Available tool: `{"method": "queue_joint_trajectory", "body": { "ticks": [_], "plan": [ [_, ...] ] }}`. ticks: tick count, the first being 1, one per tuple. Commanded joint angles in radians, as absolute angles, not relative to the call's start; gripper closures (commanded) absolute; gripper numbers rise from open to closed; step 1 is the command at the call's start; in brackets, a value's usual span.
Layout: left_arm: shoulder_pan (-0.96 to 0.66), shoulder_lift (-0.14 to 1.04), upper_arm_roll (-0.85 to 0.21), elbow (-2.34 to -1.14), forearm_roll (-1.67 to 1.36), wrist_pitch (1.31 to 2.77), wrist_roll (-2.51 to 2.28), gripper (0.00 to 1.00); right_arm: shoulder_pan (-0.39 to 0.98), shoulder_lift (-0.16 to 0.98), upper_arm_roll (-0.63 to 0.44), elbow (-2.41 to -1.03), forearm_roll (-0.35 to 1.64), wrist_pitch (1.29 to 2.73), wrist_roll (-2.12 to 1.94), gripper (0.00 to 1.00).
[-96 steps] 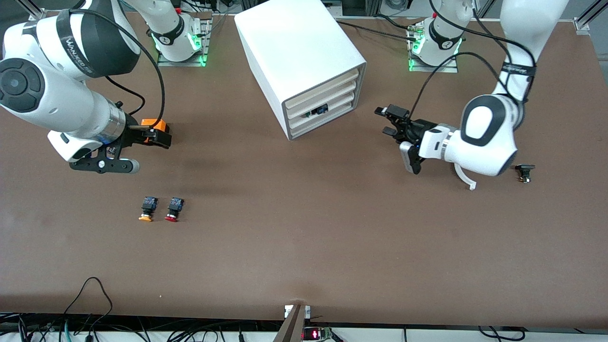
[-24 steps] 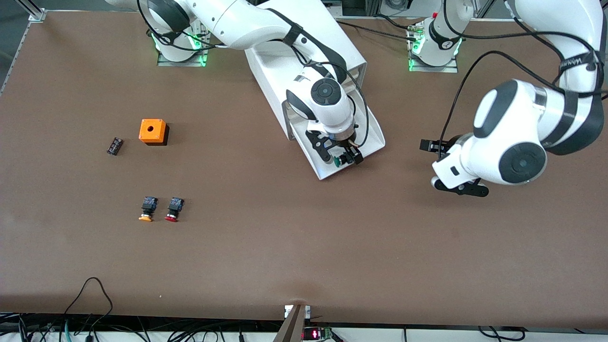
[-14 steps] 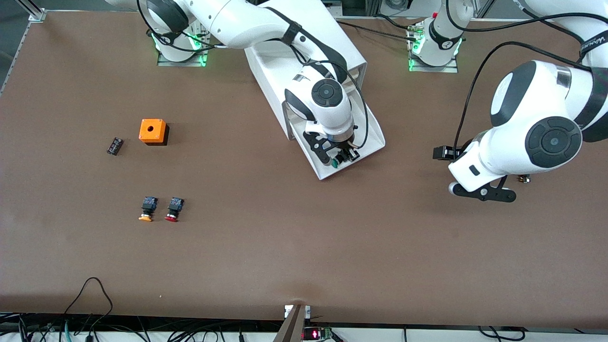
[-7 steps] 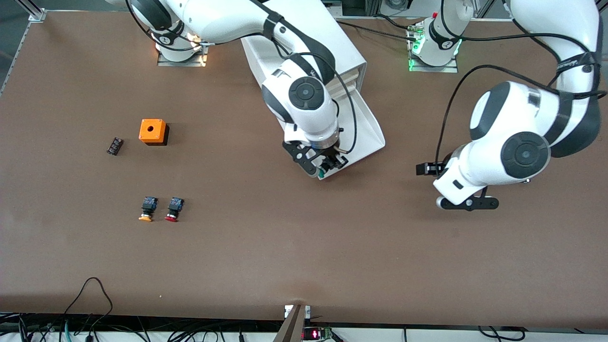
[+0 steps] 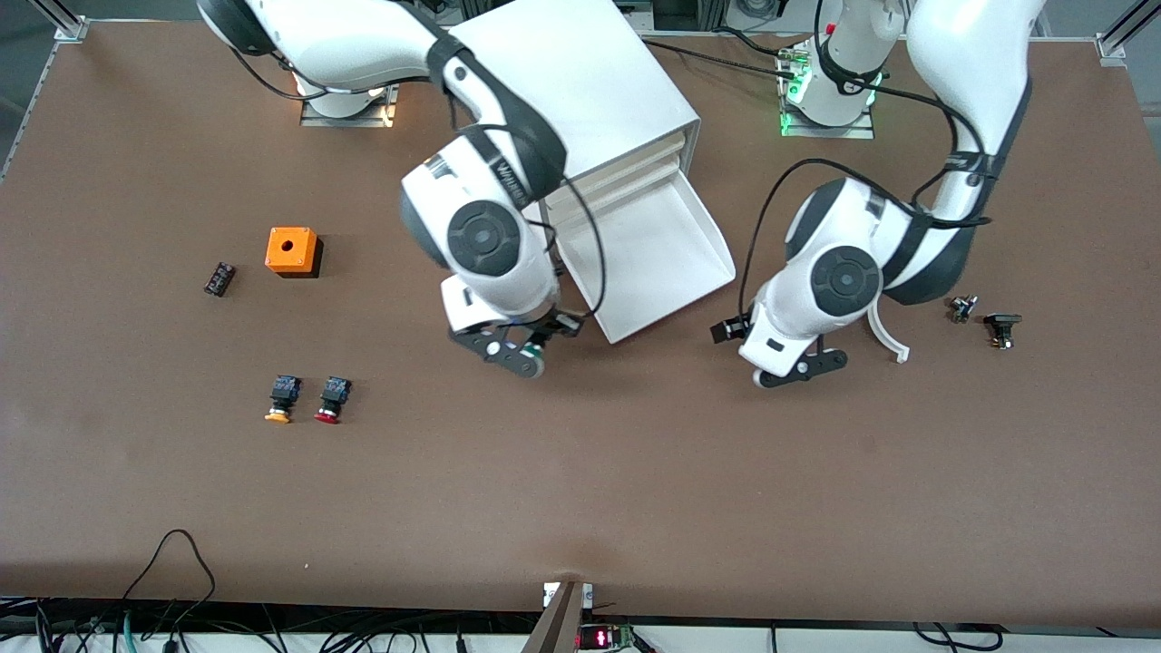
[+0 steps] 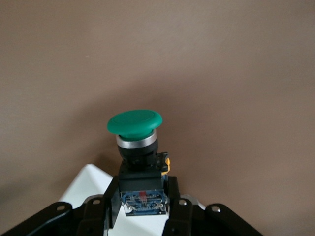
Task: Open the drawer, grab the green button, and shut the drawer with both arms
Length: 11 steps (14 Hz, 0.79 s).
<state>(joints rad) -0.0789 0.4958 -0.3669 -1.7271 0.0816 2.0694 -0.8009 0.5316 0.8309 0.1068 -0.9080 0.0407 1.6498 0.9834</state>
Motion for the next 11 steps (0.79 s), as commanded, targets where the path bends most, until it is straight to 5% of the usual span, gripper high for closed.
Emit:
{"method": "queue_joint_trajectory", "body": {
  "ticks": [1,11],
  "plan": [
    [-0.104,0.477,-0.364,-1.804,0.084,2.190,-0.932,0.00,0.447,0.815,0.118,-0.934,0.049,1.603,0.768,1.00],
    [-0.184,0.552,-0.364,-1.879,0.227,2.333,-1.143,0.00,0.242,0.827,0.118,-1.207,-0.064,1.854,0.387,1.00]
  ]
}}
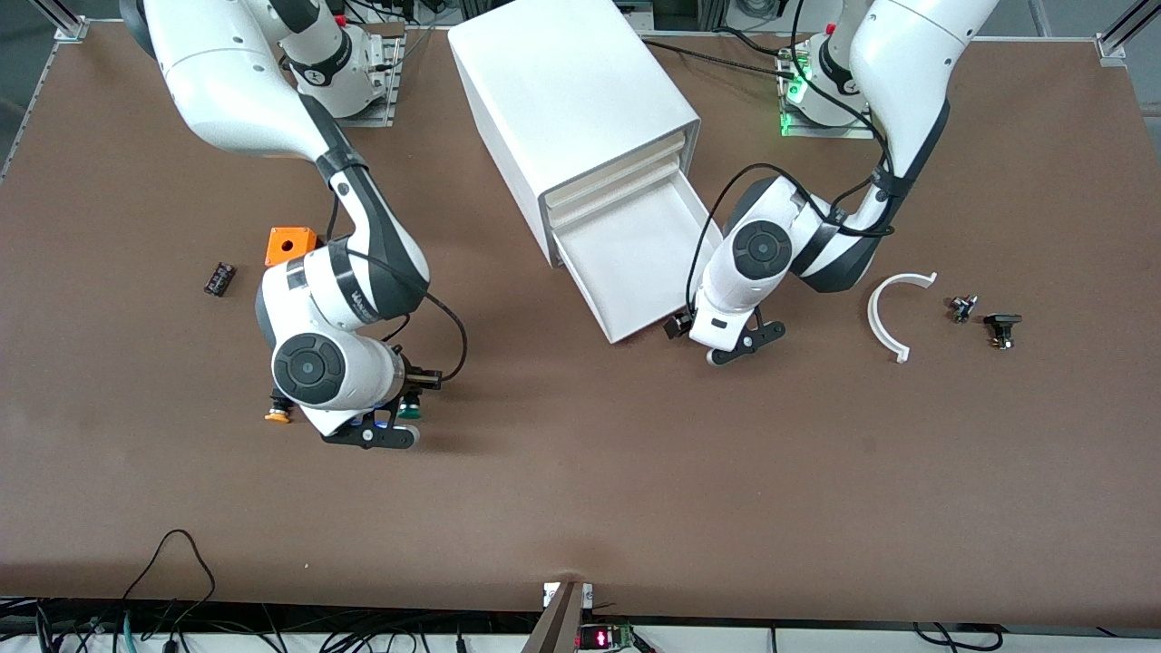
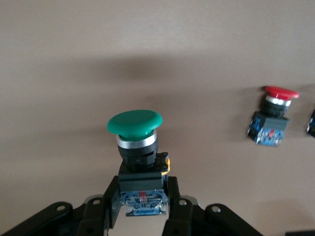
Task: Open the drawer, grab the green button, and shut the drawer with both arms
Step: 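Place the green button beside the red button with the right gripper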
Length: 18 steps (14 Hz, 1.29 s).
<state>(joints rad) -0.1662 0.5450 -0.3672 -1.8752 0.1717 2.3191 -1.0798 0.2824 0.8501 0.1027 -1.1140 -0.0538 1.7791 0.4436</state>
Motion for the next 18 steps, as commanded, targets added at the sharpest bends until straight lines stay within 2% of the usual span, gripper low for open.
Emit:
{"method": "queue_joint_trajectory", "body": {
  "ticks": [1,5,10,11,12,13,14,15,16,18],
  "plan": [
    [-0.193,0.552,-0.365,-1.881,0.227,2.332,-1.147,0.00,0.236,0.827,0.118,-1.229,-0.063,1.874,0.362,1.00],
    [-0.250,0.543,-0.371,-1.904,0.227,2.318,-1.152,0.00,0.203,0.839,0.117,-1.295,-0.063,1.974,0.327,1.00],
    [-0.232,0.526,-0.495,-1.916,0.212,2.229,-1.161,0.00,0.184,0.868,0.118,-1.307,-0.054,1.987,0.344,1.00],
    [-0.232,0.528,-0.502,-1.922,0.207,2.229,-1.166,0.00,0.184,0.873,0.118,-1.307,-0.054,1.987,0.345,0.95],
    [-0.232,0.526,-0.512,-1.930,0.207,2.229,-1.166,0.00,0.180,0.880,0.118,-1.307,-0.054,1.987,0.344,0.87],
    [-0.232,0.526,-0.531,-1.931,0.206,2.229,-1.170,0.00,0.173,0.882,0.118,-1.307,-0.054,1.987,0.344,0.71],
    [-0.232,0.528,-0.543,-1.931,0.206,2.227,-1.187,0.00,0.169,0.881,0.120,-1.307,-0.054,1.983,0.341,0.67],
    [-0.232,0.529,-0.555,-1.934,0.206,2.227,-1.199,0.00,0.167,0.879,0.120,-1.302,-0.054,1.977,0.341,0.32],
    [-0.232,0.529,-0.570,-1.942,0.206,2.227,-1.201,0.00,0.167,0.871,0.120,-1.299,-0.048,1.976,0.339,0.04],
    [-0.233,0.529,-0.581,-1.951,0.206,2.227,-1.201,0.00,0.161,0.853,0.120,-1.295,-0.045,1.976,0.325,0.01]
  ]
}}
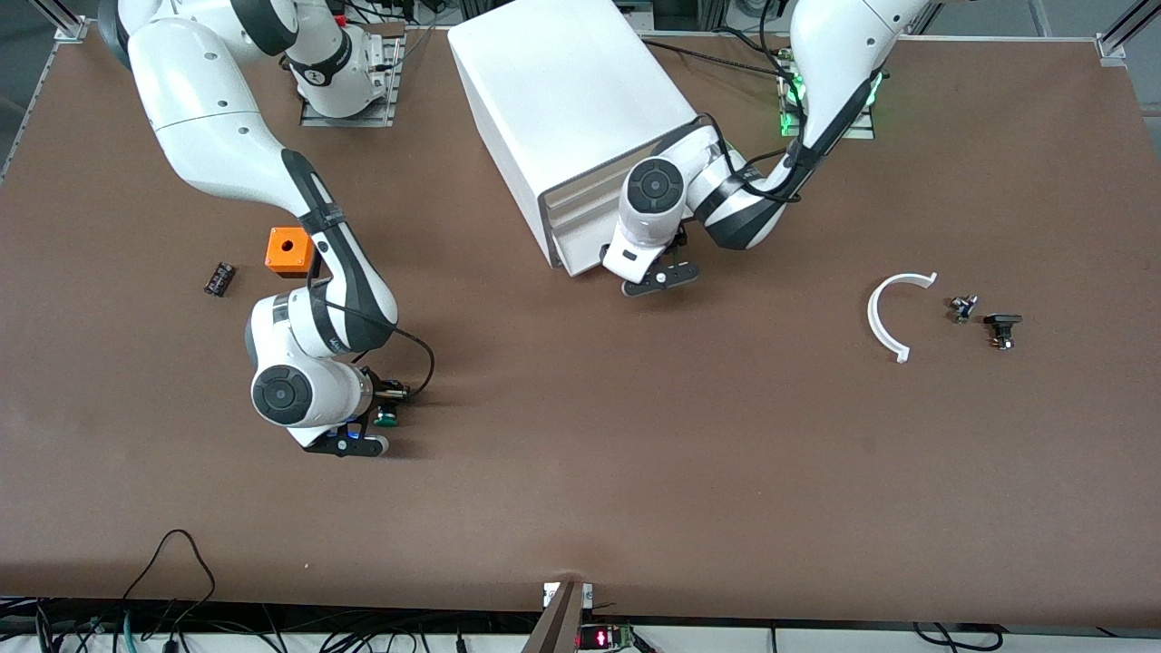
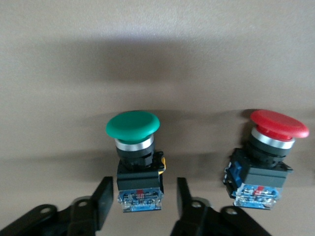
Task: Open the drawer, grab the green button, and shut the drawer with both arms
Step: 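Place the green button beside the red button with the right gripper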
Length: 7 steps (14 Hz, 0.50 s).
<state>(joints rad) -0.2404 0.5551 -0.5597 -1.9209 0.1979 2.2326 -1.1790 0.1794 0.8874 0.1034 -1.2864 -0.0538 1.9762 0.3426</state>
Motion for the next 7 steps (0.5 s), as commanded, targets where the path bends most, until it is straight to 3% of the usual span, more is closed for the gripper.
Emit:
{"method": "queue_joint_trajectory", "body": {
  "ticks": [1,7],
  "plan": [
    [-0.236,0.529,-0.583,-1.953,0.206,2.226,-1.201,0.00,0.161,0.829,0.120,-1.290,-0.048,1.973,0.328,0.01],
    [-0.245,0.531,-0.632,-1.953,0.149,2.198,-1.213,0.00,0.156,0.712,0.098,-1.230,-0.067,1.835,0.316,0.01]
  ]
}}
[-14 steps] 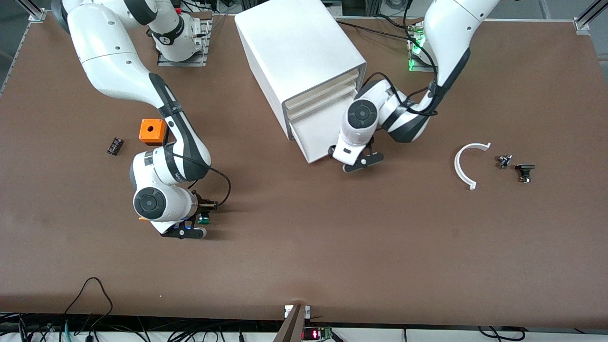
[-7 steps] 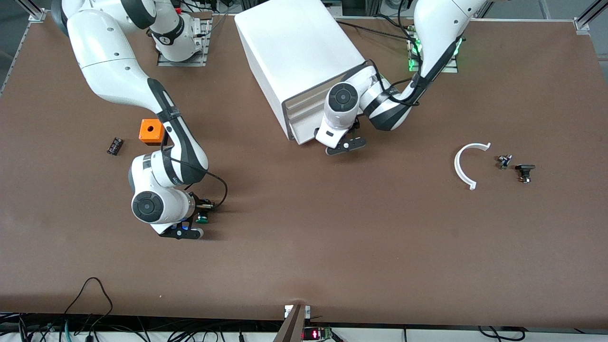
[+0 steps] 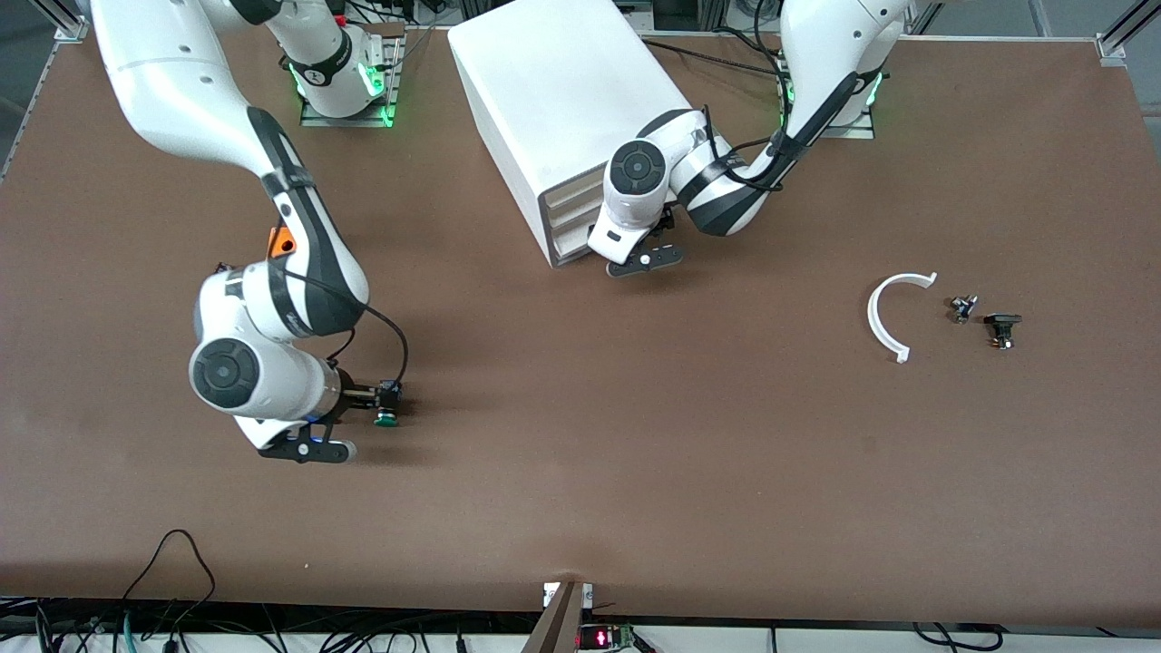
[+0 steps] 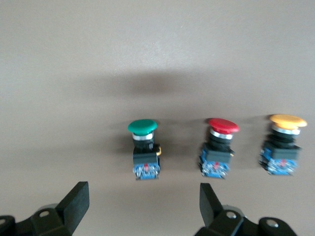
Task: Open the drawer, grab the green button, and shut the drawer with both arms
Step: 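Place the green button beside the red button with the right gripper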
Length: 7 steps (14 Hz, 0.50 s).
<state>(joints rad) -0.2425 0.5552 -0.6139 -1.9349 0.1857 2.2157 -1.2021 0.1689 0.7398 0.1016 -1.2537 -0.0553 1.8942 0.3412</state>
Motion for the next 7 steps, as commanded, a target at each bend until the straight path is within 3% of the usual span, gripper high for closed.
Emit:
{"method": "queue_joint_trajectory", "body": {
  "ticks": [1,7],
  "plan": [
    [-0.244,0.531,-0.637,-1.953,0.147,2.197,-1.213,0.00,0.153,0.691,0.078,-1.223,-0.060,1.810,0.290,0.01],
    [-0.232,0.523,-0.640,-1.939,0.149,2.165,-1.192,0.00,0.091,0.513,0.065,-1.245,-0.055,1.681,0.209,0.01]
  ]
}}
